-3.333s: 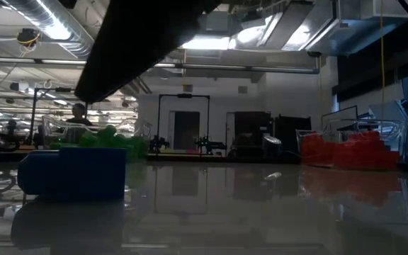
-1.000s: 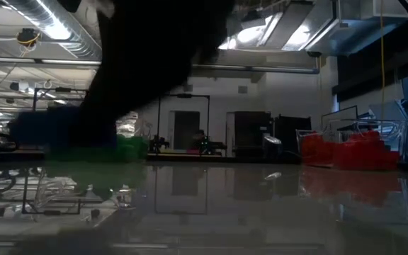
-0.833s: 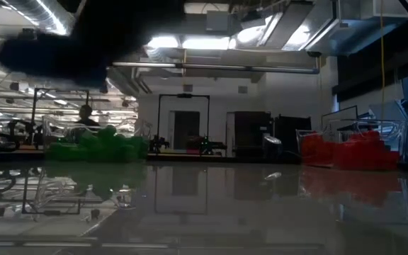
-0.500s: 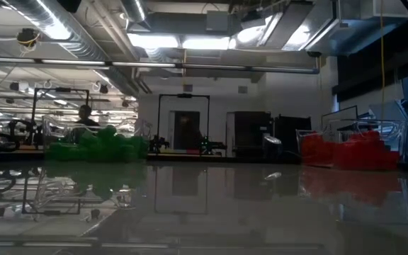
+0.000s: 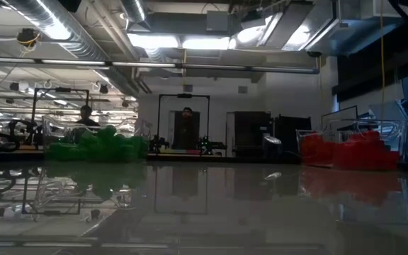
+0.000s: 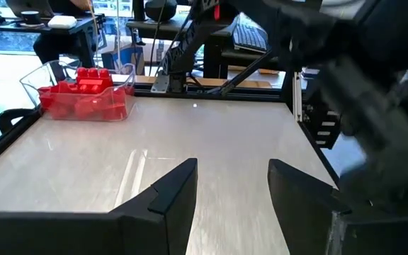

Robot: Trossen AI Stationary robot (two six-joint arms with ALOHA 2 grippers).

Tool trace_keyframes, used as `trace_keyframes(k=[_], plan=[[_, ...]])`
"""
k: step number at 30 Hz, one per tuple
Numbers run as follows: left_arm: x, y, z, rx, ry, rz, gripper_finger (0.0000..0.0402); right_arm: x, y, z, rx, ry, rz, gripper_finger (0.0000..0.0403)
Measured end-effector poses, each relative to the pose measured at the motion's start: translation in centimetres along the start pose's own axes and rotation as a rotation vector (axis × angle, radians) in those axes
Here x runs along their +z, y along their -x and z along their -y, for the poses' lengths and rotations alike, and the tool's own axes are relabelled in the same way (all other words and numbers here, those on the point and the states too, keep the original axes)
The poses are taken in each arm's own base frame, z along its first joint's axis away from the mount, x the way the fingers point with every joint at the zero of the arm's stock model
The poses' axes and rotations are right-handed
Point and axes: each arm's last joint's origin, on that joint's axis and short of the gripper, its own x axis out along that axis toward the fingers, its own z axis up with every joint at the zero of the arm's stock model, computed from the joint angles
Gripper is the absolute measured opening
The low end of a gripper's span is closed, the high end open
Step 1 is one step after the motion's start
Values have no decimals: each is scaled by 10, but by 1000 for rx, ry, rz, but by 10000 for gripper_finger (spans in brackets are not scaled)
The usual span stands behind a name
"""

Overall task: Sort blocks
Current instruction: Put the blue game piece into the bottom transparent bin, then return to Home Position

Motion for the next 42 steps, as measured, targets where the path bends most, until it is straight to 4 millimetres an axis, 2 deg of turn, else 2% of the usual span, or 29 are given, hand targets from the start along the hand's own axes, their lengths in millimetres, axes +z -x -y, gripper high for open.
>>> trace_keyframes(k=[6, 14, 25, 32, 38, 42], plan=[[0, 0, 0, 0, 0, -1, 164, -37, -29, -2, -19, -24, 23, 299], [0, 0, 0, 0, -1, -2, 164, -53, -39, -1, -56, -42, 25, 307], [0, 0, 0, 0, -1, -2, 164, -53, -39, -1, -59, -38, 27, 390], [-1, 0, 0, 1, 0, -6, 164, -49, -36, 1, -52, 6, 6, 393], [-1, 0, 0, 2, -1, -9, 164, -18, -5, 14, -24, 100, -99, 390], [-1, 0, 0, 1, -13, -8, 164, -5, 18, 18, -15, 131, -221, 389]])
